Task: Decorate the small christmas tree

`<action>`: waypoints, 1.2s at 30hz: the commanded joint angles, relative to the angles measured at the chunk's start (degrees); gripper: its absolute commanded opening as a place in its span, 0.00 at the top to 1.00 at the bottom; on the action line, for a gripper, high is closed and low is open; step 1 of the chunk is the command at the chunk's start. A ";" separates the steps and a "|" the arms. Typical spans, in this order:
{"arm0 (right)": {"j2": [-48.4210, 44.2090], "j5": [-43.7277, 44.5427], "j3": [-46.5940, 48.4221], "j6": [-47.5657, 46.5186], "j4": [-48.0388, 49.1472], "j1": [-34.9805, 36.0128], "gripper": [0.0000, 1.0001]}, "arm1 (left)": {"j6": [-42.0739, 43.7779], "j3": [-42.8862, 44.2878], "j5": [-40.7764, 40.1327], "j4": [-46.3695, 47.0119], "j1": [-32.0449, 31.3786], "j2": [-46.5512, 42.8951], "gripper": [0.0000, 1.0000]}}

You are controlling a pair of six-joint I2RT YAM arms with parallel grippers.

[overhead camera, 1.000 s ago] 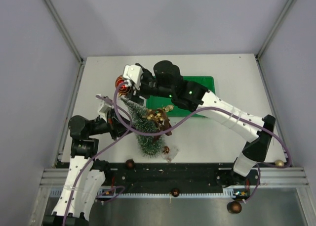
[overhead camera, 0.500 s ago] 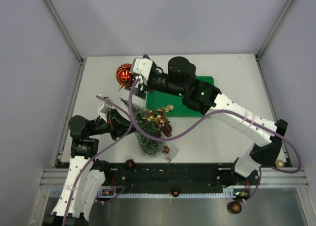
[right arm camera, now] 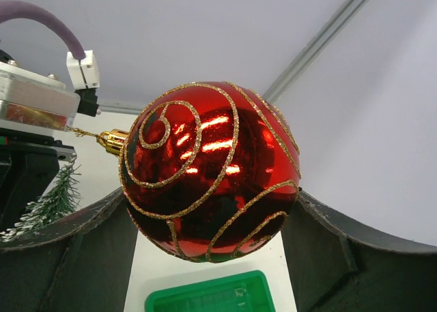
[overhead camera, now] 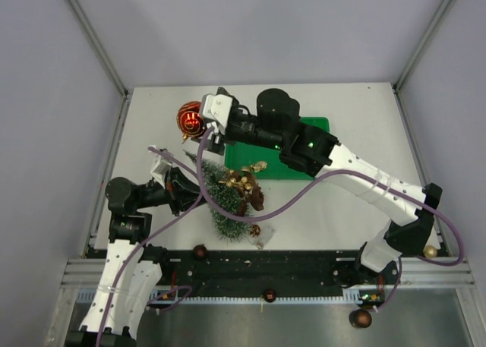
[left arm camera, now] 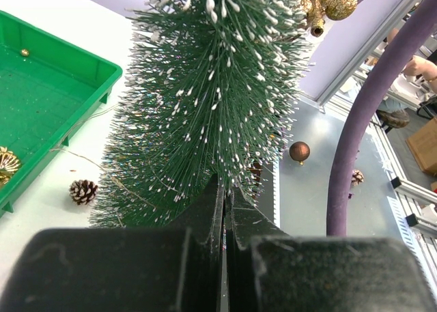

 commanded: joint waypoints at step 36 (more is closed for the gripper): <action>-6.01 3.20 -3.86 -5.53 1.15 2.70 0.65 | 3.19 0.75 -2.63 -1.88 -0.16 -1.60 1.00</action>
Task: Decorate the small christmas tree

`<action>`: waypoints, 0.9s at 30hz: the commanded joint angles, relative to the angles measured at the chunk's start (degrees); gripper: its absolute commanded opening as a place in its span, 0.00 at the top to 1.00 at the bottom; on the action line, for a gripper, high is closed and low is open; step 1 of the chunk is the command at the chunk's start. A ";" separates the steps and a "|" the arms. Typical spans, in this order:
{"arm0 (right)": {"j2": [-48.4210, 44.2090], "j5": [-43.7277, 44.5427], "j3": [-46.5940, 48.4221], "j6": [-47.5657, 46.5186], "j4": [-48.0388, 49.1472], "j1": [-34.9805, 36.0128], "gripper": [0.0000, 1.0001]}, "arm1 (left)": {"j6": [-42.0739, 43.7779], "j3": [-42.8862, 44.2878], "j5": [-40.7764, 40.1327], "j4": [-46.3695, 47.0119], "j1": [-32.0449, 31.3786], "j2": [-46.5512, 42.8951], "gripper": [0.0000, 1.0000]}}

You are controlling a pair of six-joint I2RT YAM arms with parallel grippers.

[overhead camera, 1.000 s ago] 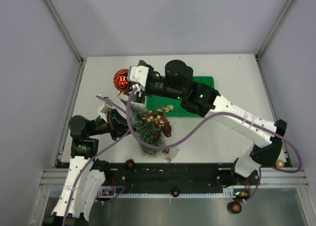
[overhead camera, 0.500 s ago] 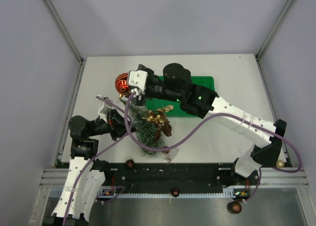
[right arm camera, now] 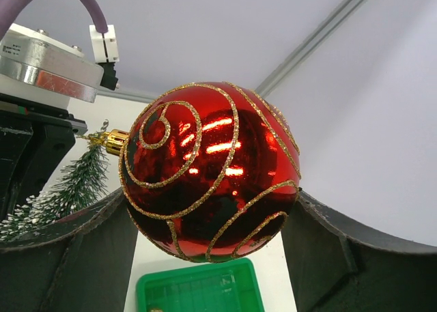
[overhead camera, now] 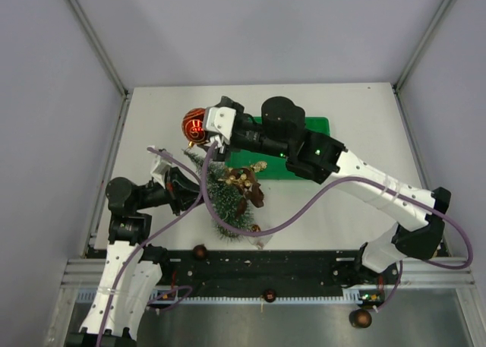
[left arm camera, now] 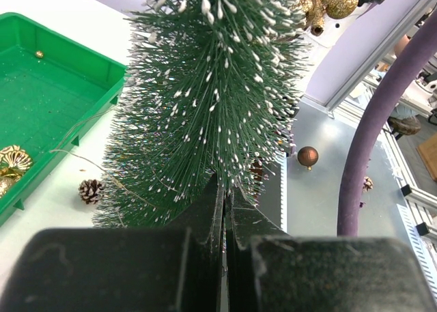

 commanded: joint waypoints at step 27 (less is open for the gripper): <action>-3.86 8.88 -3.51 -4.37 0.70 0.76 0.34 | 0.85 0.67 -3.24 0.04 -0.07 -1.71 1.00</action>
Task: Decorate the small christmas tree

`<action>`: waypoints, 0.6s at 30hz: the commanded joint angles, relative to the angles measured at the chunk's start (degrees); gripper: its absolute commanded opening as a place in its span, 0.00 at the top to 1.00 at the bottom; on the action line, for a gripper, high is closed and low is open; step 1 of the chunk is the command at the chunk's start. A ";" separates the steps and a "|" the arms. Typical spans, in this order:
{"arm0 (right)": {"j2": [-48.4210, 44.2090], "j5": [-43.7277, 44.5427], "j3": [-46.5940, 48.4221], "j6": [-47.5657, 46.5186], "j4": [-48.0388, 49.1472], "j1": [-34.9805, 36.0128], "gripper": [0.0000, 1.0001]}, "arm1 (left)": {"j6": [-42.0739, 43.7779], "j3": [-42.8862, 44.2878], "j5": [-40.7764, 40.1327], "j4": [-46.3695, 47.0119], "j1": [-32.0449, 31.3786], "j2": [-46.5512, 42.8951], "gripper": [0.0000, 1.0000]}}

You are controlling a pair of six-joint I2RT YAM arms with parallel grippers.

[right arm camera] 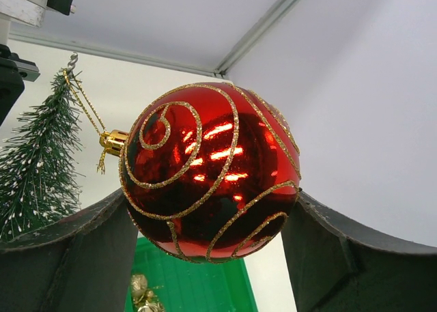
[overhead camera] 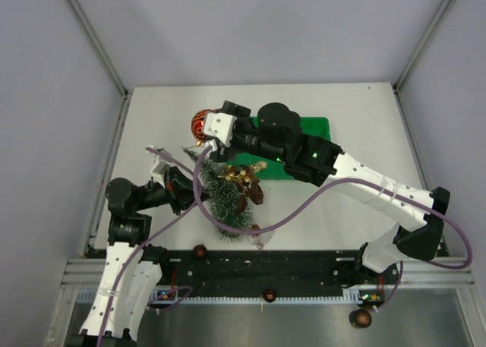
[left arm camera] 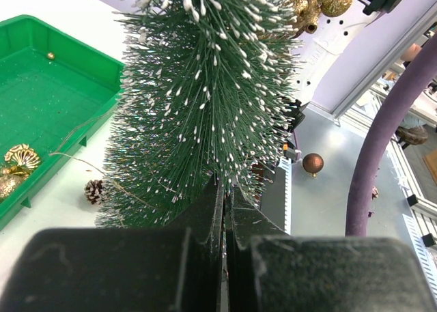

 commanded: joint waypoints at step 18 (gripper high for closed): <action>-3.66 2.97 -0.17 -1.18 -0.88 0.67 0.08 | 1.03 1.72 -2.15 1.33 -0.07 -0.70 1.00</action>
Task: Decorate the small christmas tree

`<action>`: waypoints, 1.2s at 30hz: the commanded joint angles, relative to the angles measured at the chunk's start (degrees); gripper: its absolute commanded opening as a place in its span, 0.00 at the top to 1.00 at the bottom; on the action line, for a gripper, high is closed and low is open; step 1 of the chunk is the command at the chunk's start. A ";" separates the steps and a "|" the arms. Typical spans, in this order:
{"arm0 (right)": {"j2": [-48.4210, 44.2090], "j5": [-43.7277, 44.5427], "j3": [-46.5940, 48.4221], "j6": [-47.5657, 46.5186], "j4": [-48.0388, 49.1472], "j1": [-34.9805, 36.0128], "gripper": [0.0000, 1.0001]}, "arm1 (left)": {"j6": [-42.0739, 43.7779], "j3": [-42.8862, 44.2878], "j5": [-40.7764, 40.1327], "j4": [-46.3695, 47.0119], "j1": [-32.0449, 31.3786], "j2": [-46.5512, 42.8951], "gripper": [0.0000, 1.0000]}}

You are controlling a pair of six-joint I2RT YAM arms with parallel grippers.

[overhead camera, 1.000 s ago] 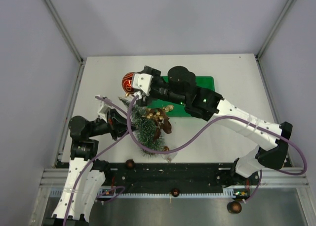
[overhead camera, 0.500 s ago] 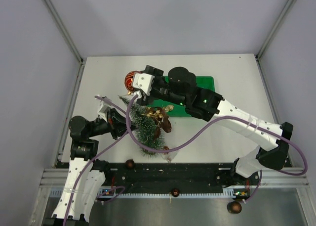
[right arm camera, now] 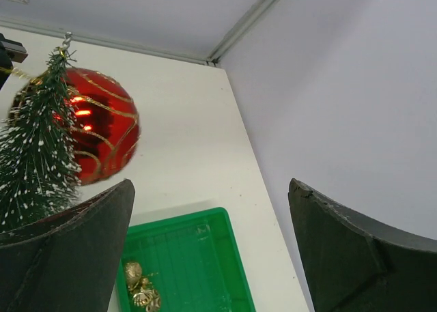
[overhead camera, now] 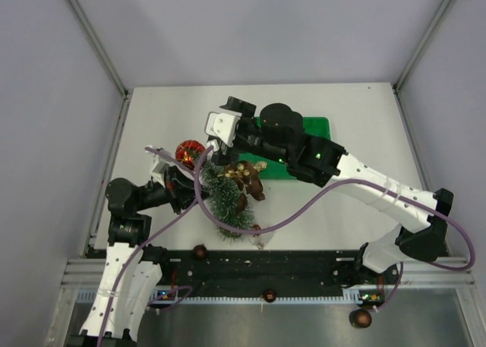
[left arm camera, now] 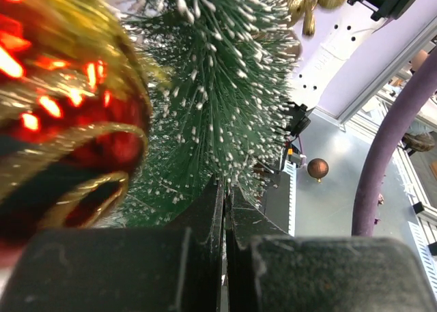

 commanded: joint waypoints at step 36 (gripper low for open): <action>-14.10 3.54 -25.51 56.59 0.37 -29.38 0.01 | 18.20 7.17 -7.71 -25.34 -0.10 -2.64 1.00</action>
